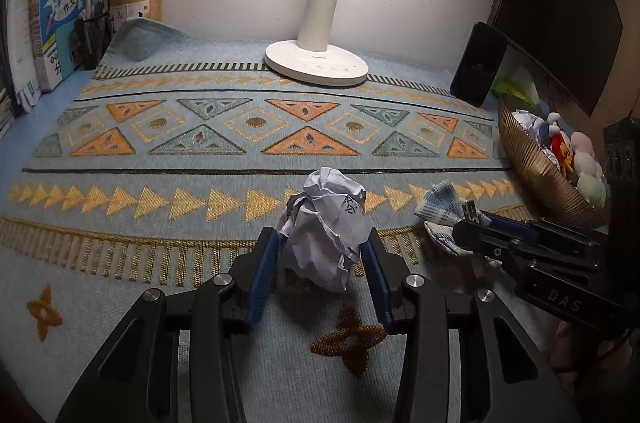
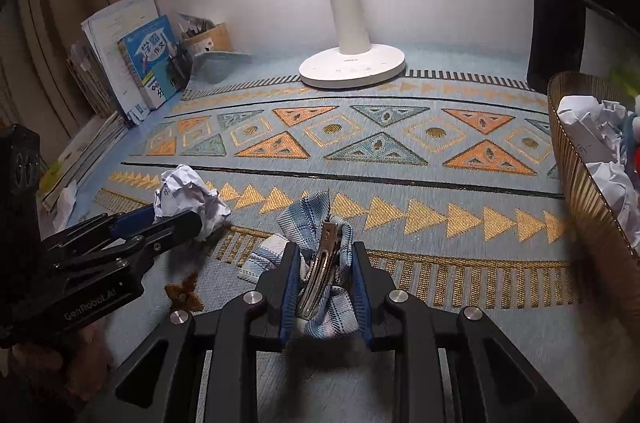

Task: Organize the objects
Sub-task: 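Lift the paper ball and plaid bow and carry both over the bowl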

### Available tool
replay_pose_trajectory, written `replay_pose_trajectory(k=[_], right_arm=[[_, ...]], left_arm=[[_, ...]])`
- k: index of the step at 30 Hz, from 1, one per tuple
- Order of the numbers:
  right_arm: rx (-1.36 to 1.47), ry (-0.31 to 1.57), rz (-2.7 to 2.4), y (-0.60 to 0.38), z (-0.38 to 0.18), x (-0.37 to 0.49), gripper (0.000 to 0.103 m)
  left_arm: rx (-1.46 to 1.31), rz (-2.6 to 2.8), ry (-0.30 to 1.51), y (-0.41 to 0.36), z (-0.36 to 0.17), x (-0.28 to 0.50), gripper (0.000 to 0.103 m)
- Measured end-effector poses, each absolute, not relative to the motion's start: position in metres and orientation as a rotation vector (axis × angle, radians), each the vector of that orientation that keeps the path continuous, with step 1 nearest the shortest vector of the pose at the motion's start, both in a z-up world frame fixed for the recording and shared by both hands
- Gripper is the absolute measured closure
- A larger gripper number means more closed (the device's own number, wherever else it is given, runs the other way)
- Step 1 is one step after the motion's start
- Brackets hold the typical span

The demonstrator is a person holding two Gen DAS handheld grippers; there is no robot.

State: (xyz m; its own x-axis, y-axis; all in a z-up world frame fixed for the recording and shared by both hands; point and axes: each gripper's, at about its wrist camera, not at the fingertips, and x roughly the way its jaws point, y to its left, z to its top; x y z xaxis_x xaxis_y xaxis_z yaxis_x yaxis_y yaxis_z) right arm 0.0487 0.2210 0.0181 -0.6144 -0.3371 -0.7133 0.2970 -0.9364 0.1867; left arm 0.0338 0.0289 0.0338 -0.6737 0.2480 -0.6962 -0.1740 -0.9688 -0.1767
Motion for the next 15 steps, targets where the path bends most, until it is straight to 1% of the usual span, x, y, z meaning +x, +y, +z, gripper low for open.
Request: replay_pose_trajectory(k=[3, 4, 5, 6, 8, 9, 10, 15], right_arm=[[1.179, -0.058, -2.538, 0.218, 0.014, 0.045, 0.077], [1.187, -0.062, -2.54, 0.219, 0.013, 0.044, 0.073], [1.195, -0.071, -2.543, 0.22, 0.013, 0.044, 0.066], [1.192, -0.084, -2.542, 0.222, 0.014, 0.044, 0.061], [1.174, -0.102, -2.545, 0.225, 0.016, 0.046, 0.045], [1.164, -0.103, -2.55, 0.225, 0.017, 0.047, 0.042], [1.155, -0.101, -2.55, 0.224, 0.018, 0.048, 0.039], [1.179, -0.046, -2.527, 0.216, 0.016, 0.048, 0.039]], left_arm=[[-1.096, 2.704, -0.128, 0.029, 0.035, 0.037, 0.063], [-1.1, 2.709, -0.116, 0.031, 0.034, 0.038, 0.063], [-1.108, 2.714, -0.103, 0.032, 0.033, 0.039, 0.063], [-1.113, 2.715, -0.089, 0.035, 0.033, 0.039, 0.063], [-1.112, 2.708, -0.064, 0.037, 0.032, 0.039, 0.063], [-1.112, 2.71, -0.054, 0.038, 0.032, 0.04, 0.062], [-1.114, 2.713, -0.045, 0.039, 0.032, 0.04, 0.062], [-1.116, 2.717, -0.042, 0.039, 0.032, 0.04, 0.062]])
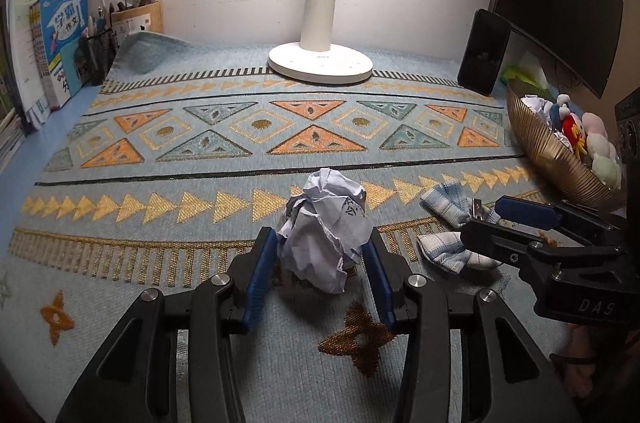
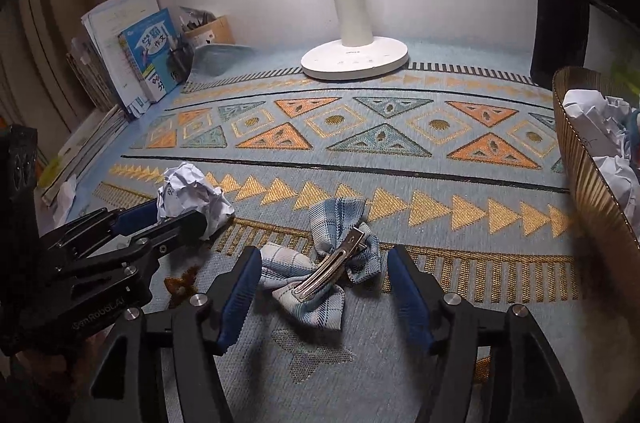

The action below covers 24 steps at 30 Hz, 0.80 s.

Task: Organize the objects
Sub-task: 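Lift the paper ball and plaid bow and carry both over the bowl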

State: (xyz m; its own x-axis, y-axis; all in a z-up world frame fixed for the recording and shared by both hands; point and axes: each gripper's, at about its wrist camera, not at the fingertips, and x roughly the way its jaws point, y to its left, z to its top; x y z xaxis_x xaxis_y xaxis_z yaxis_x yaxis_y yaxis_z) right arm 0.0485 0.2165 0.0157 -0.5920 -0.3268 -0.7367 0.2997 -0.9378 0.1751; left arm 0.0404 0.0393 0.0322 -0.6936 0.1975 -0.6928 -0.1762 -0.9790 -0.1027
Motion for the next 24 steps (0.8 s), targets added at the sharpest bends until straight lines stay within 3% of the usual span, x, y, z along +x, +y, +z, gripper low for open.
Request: replay_pose_trajectory(k=[12, 14, 19, 24], right_arm=[[1.217, -0.007, -2.489, 0.21, 0.01, 0.046, 0.04], [1.218, 0.004, -2.487, 0.21, 0.009, 0.046, 0.059], [1.208, 0.048, -2.486, 0.204, 0.01, 0.047, 0.074], [1.19, 0.049, -2.494, 0.204, 0.011, 0.049, 0.081]], left_arm=[[-1.117, 2.715, -0.05, 0.039, 0.033, 0.04, 0.061], [-1.116, 2.714, -0.051, 0.038, 0.033, 0.04, 0.061], [-1.111, 2.711, -0.043, 0.04, 0.033, 0.041, 0.061], [-1.109, 2.709, -0.043, 0.04, 0.033, 0.041, 0.061]])
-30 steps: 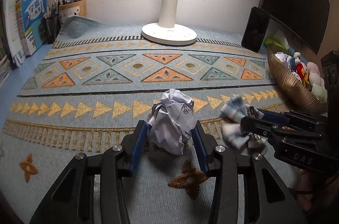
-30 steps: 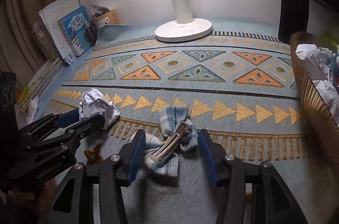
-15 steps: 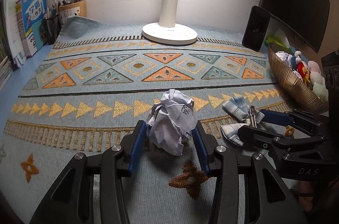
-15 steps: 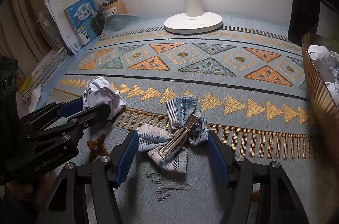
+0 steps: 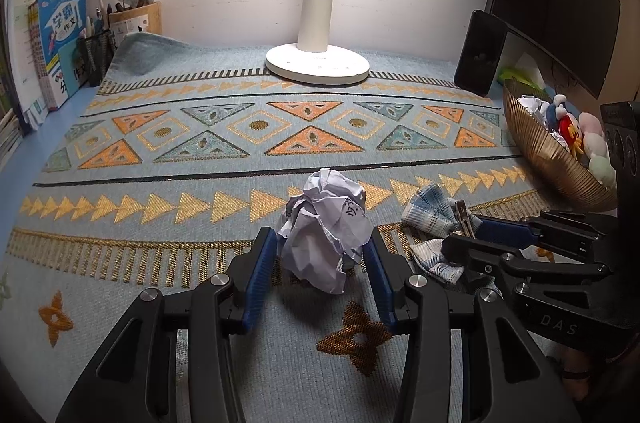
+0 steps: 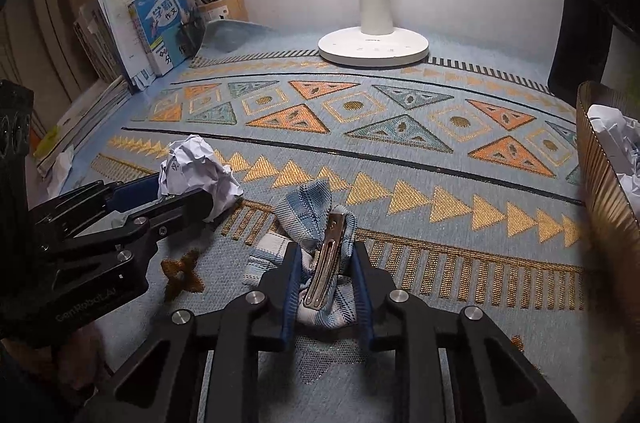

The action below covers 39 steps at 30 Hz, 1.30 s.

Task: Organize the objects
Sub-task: 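Lift the paper ball and plaid bow and carry both over the bowl, then open both tools to drop the paper ball and plaid bow into the bowl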

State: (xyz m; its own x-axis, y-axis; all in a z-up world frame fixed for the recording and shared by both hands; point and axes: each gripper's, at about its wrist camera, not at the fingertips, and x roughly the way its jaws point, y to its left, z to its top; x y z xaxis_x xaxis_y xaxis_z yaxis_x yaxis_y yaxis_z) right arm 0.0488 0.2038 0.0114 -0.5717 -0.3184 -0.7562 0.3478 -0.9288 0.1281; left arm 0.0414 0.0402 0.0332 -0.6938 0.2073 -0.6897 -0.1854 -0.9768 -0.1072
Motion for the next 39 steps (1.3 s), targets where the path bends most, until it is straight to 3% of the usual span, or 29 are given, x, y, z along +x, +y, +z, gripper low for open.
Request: replay_pose_trajectory(k=[10, 15, 22, 27, 32, 33, 35, 36, 39], right_arm=[[1.065, -0.001, -2.581, 0.214, 0.031, 0.063, 0.083], [0.929, -0.084, -2.706, 0.258, 0.084, 0.082, 0.083], [0.755, -0.285, -2.958, 0.374, 0.157, 0.108, 0.083], [0.822, -0.342, -3.033, 0.424, 0.154, 0.109, 0.083], [0.906, -0.384, -2.97, 0.443, 0.137, 0.101, 0.082], [0.928, -0.39, -2.964, 0.444, 0.133, 0.098, 0.081], [0.976, -0.403, -2.961, 0.444, 0.125, 0.093, 0.062], [0.971, -0.419, -2.963, 0.447, 0.122, 0.093, 0.058], [0.956, -0.461, -2.935, 0.452, 0.119, 0.096, 0.057]], left_arm=[[-1.095, 2.724, -0.027, 0.042, 0.035, 0.044, 0.061], [-1.065, 2.691, -0.073, 0.052, 0.048, 0.046, 0.061], [-0.842, 2.583, -0.023, 0.128, 0.115, 0.054, 0.061], [-0.784, 2.409, -0.056, 0.196, 0.141, 0.041, 0.061], [-0.827, 2.316, -0.077, 0.25, 0.13, 0.023, 0.062], [-0.833, 2.311, -0.074, 0.257, 0.128, 0.021, 0.062], [-0.822, 2.324, -0.044, 0.27, 0.122, 0.018, 0.06], [-0.823, 2.329, -0.029, 0.275, 0.119, 0.016, 0.052], [-0.878, 2.332, 0.019, 0.284, 0.108, 0.01, 0.051]])
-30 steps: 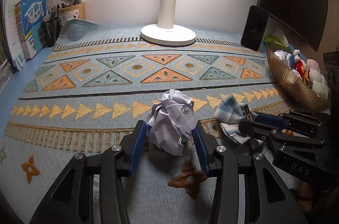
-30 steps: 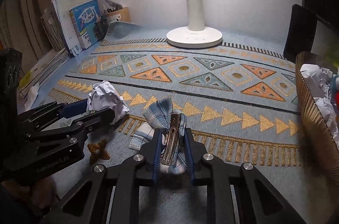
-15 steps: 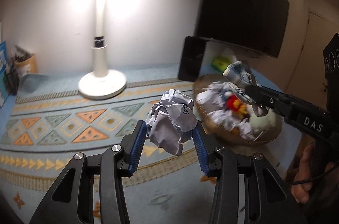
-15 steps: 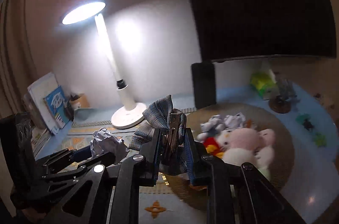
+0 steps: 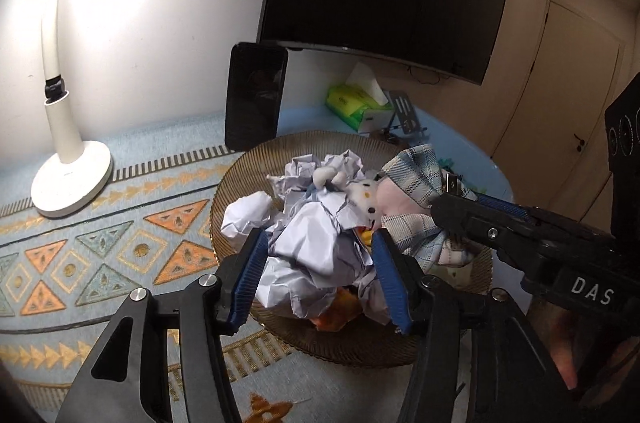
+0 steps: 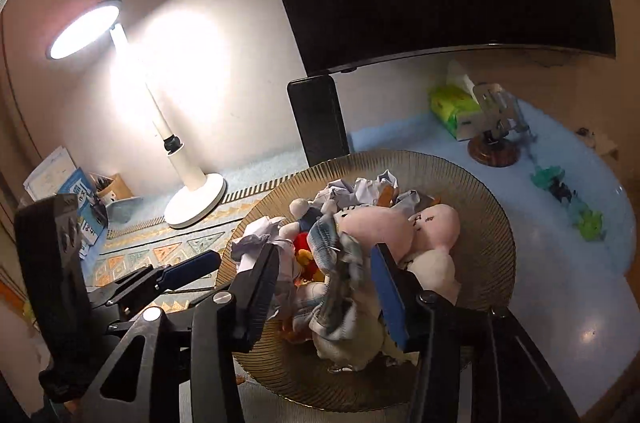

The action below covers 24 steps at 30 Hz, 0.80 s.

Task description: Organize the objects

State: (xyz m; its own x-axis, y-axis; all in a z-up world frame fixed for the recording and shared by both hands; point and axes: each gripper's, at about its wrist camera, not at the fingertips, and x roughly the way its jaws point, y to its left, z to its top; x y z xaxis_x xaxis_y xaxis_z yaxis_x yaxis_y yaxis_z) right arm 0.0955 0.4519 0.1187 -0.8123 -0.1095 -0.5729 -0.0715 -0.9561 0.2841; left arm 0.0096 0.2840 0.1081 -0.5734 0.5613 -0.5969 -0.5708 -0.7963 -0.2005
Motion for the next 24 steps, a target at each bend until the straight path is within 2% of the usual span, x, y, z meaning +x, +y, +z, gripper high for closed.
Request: replay_pose_trajectory(k=[2, 3, 10, 16, 24], right_arm=[[0.953, -0.452, -2.945, 0.453, 0.119, 0.098, 0.057], [0.952, -0.451, -2.949, 0.453, 0.119, 0.099, 0.057], [0.904, -0.467, -2.952, 0.447, 0.129, 0.107, 0.056], [0.885, -0.392, -2.916, 0.414, 0.14, 0.108, 0.057], [0.861, -0.268, -2.802, 0.331, 0.148, 0.098, 0.057]], left_arm=[[-0.915, 2.341, 0.039, 0.283, 0.1, 0.007, 0.039], [-0.921, 2.343, 0.035, 0.281, 0.096, 0.007, 0.037], [-0.916, 2.318, 0.005, 0.261, 0.094, 0.016, 0.037], [-0.893, 2.358, 0.0, 0.235, 0.1, 0.027, 0.037], [-0.819, 2.52, -0.088, 0.152, 0.12, 0.048, 0.037]])
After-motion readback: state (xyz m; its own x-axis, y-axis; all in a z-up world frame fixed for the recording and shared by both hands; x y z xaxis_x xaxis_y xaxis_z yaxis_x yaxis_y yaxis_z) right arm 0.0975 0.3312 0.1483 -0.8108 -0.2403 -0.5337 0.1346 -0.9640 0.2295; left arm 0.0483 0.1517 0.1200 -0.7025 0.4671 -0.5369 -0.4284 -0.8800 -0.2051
